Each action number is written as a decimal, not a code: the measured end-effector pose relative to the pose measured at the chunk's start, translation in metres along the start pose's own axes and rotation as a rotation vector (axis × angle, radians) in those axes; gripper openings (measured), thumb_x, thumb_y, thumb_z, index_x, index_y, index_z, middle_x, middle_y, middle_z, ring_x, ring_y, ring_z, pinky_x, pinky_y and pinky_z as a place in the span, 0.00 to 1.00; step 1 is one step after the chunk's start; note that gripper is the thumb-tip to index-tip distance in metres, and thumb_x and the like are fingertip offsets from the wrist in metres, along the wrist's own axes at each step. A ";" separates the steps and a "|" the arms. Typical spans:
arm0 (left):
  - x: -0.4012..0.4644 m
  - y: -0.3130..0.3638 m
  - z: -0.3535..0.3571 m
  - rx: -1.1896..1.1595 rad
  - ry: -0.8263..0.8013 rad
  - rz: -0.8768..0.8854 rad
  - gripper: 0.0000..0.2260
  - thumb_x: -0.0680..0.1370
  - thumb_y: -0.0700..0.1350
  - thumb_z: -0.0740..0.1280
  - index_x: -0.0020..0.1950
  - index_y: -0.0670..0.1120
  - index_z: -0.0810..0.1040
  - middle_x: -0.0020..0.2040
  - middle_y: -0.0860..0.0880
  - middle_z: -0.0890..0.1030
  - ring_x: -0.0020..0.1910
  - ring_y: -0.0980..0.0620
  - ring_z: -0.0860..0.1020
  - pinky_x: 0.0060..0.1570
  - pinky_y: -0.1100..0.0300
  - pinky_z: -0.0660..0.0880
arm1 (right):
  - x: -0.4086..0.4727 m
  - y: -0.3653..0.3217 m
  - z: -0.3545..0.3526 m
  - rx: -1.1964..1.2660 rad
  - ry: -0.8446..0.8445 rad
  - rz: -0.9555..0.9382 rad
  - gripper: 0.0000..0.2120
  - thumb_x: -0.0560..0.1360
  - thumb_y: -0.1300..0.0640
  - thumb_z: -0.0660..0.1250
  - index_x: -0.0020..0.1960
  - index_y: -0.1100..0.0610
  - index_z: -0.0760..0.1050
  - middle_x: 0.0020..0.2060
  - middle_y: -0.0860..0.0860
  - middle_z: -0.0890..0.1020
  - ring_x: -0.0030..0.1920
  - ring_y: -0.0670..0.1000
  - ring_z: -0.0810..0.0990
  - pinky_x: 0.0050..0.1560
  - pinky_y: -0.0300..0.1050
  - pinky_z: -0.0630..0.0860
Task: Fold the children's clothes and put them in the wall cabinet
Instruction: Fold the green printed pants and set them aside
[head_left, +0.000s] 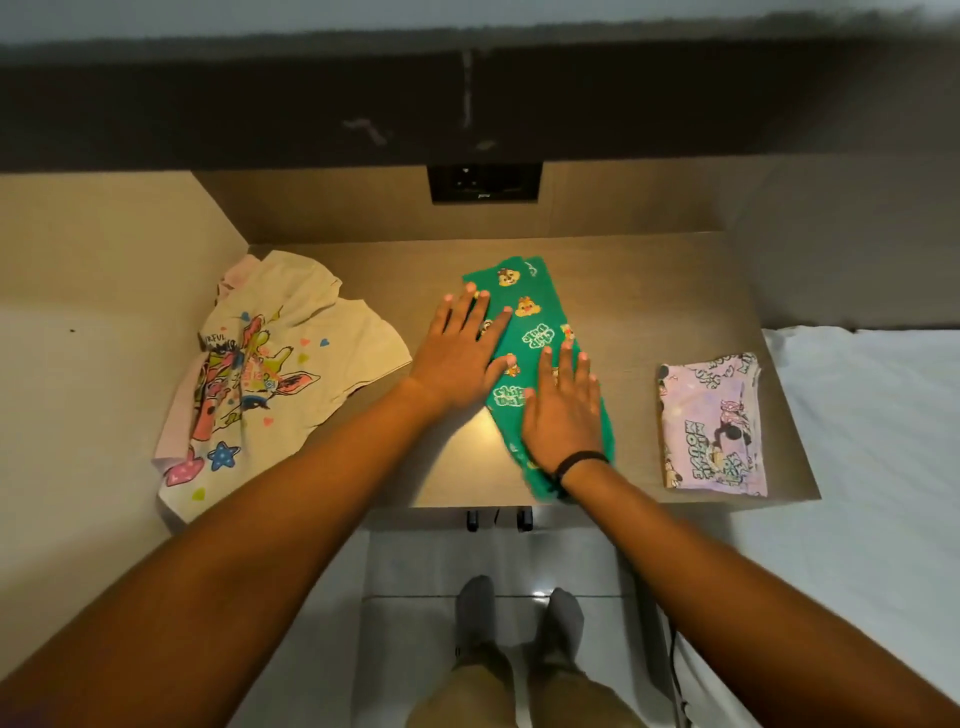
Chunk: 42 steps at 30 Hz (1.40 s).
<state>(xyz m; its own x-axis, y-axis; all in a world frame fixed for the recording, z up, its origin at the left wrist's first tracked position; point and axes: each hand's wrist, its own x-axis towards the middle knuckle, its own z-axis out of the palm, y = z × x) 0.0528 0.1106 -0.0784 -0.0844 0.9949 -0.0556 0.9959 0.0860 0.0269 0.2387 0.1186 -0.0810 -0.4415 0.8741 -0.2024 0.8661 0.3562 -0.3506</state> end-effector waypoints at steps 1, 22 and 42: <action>0.000 -0.001 -0.005 0.011 0.006 0.010 0.32 0.86 0.62 0.52 0.87 0.48 0.53 0.86 0.41 0.56 0.86 0.39 0.49 0.83 0.40 0.44 | -0.008 -0.006 0.003 0.034 -0.035 0.035 0.31 0.85 0.49 0.52 0.84 0.56 0.47 0.83 0.59 0.45 0.83 0.63 0.43 0.81 0.60 0.43; -0.129 0.030 0.012 -0.305 0.068 0.198 0.34 0.83 0.70 0.55 0.83 0.50 0.64 0.83 0.48 0.65 0.84 0.47 0.58 0.83 0.47 0.49 | -0.050 0.087 -0.033 -0.026 -0.064 -0.712 0.37 0.80 0.29 0.55 0.78 0.53 0.67 0.78 0.54 0.69 0.80 0.56 0.62 0.78 0.62 0.61; -0.021 0.051 -0.011 -0.597 0.379 -0.458 0.16 0.85 0.60 0.59 0.65 0.53 0.77 0.59 0.51 0.82 0.58 0.48 0.77 0.57 0.46 0.75 | 0.050 0.028 -0.061 0.425 0.315 -0.104 0.09 0.79 0.46 0.69 0.52 0.52 0.78 0.47 0.50 0.83 0.46 0.51 0.80 0.45 0.48 0.77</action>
<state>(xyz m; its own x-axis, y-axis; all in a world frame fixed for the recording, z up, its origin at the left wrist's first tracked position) 0.1052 0.0944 -0.0648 -0.5872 0.7960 0.1468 0.6858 0.3929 0.6127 0.2553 0.1924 -0.0453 -0.3714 0.9214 0.1139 0.6217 0.3380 -0.7065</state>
